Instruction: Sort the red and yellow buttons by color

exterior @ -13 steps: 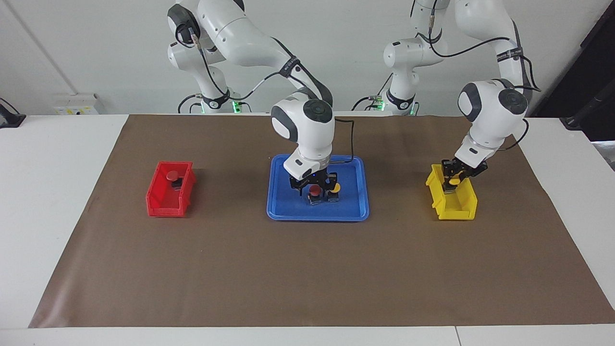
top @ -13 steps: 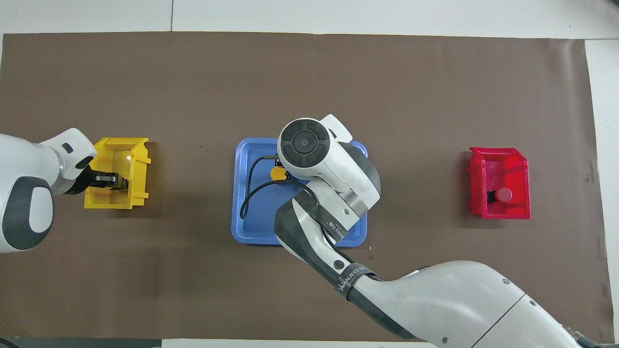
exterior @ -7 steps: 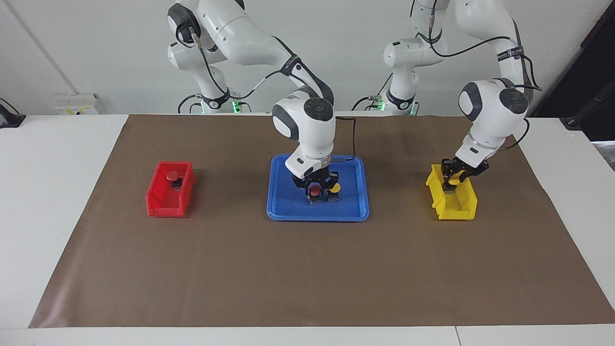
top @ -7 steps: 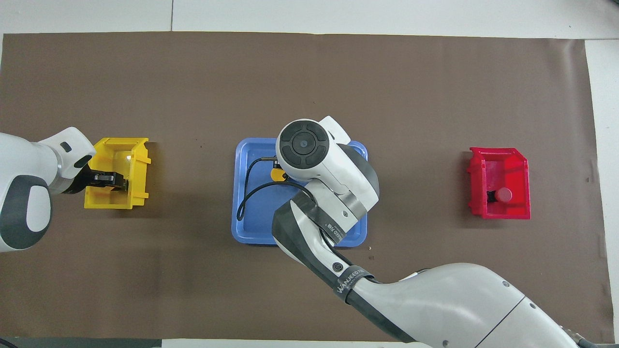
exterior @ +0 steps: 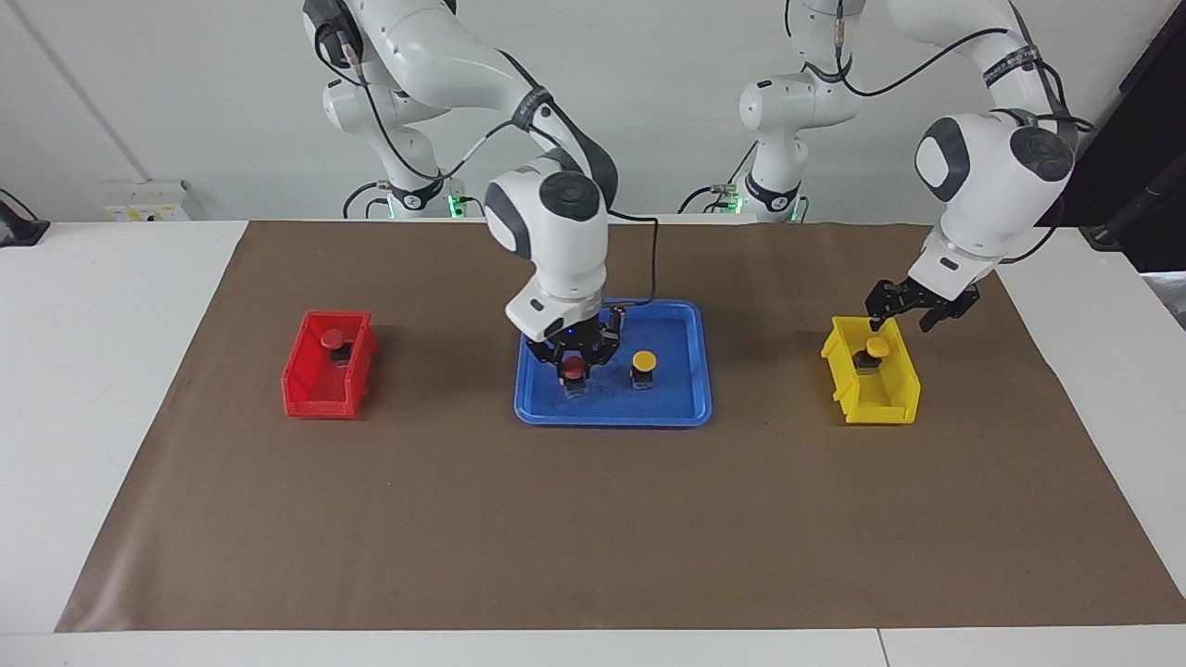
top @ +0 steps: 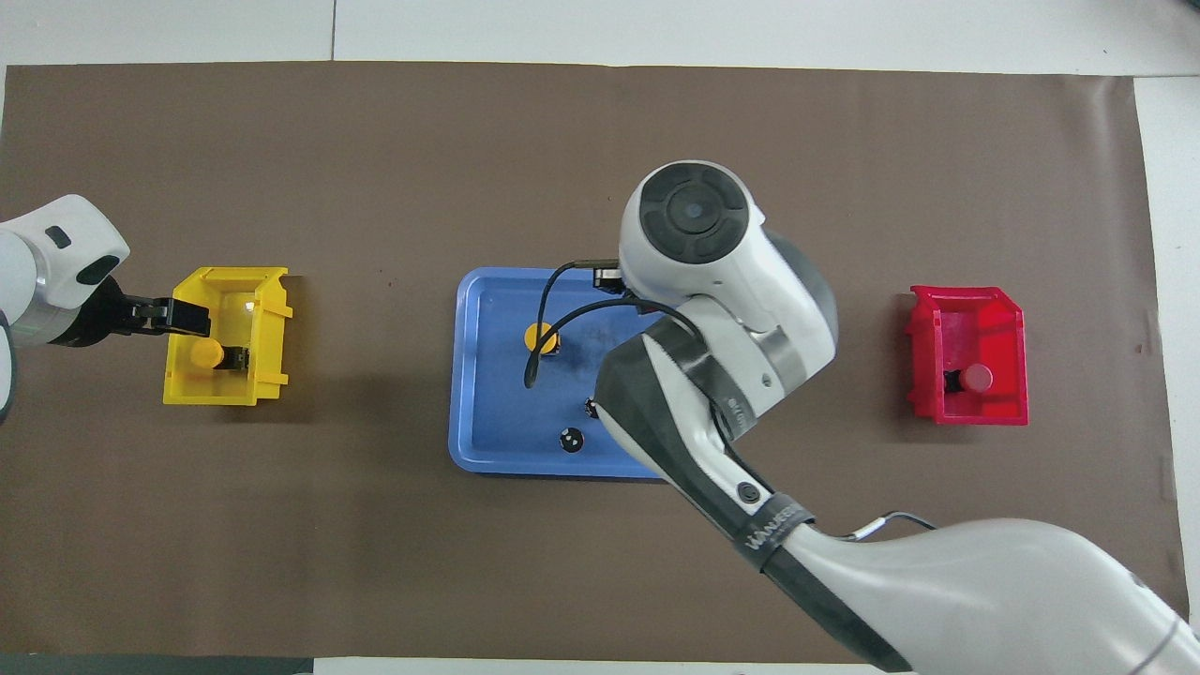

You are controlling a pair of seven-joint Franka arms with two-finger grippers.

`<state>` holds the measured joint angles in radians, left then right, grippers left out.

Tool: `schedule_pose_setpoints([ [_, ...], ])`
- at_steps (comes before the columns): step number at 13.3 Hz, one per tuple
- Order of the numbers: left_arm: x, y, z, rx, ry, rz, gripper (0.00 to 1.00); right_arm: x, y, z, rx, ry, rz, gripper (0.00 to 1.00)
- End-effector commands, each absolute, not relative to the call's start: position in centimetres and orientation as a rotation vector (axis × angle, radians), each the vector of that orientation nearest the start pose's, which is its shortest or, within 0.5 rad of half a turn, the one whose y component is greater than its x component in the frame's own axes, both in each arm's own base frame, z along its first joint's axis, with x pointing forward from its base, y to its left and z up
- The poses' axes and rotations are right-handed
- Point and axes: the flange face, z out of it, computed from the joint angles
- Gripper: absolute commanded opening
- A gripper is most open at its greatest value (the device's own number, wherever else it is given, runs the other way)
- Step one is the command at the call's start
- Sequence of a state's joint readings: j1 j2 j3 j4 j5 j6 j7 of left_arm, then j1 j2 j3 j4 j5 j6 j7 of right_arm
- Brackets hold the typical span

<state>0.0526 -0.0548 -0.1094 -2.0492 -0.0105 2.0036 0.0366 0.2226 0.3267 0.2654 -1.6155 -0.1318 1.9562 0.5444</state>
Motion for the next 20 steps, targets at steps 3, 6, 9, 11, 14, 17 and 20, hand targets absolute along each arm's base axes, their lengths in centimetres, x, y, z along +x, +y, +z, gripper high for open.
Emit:
schedule_pose_setpoints([
  [3,50.9,-21.6,46.2,-3.184,-0.164,-0.12,1.0,56.5,7.6,48.6,-3.092,-0.25,0.038,0.15],
  [6,47.9,-32.1,42.2,-3.226,-0.285,-0.147,1.0,55.4,0.0,46.7,-3.067,-0.398,-0.013,0.15],
  [9,46.8,-36.6,39.0,-3.252,-0.307,-0.159,1.0,54.5,-4.9,44.6,-3.076,-0.541,-0.135,0.15],
  [11,47.3,-37.6,37.5,-3.248,-0.324,-0.15,0.99,54.0,-6.5,43.6,-3.081,-0.513,-0.127,0.15],
  [14,47.8,-37.9,36.5,-3.26,-0.325,-0.168,0.97,53.9,-7.5,41.1,-3.082,-0.488,-0.14,0.15],
  [17,48.7,-39.0,35.0,-3.256,-0.344,-0.145,0.92,52.7,-8.0,38.6,-3.085,-0.476,-0.14,0.15],
  [20,48.6,-39.1,35.0,-3.249,-0.367,-0.134,0.6,52.5,-7.5,37.3,-3.09,-0.446,-0.171,0.15],
])
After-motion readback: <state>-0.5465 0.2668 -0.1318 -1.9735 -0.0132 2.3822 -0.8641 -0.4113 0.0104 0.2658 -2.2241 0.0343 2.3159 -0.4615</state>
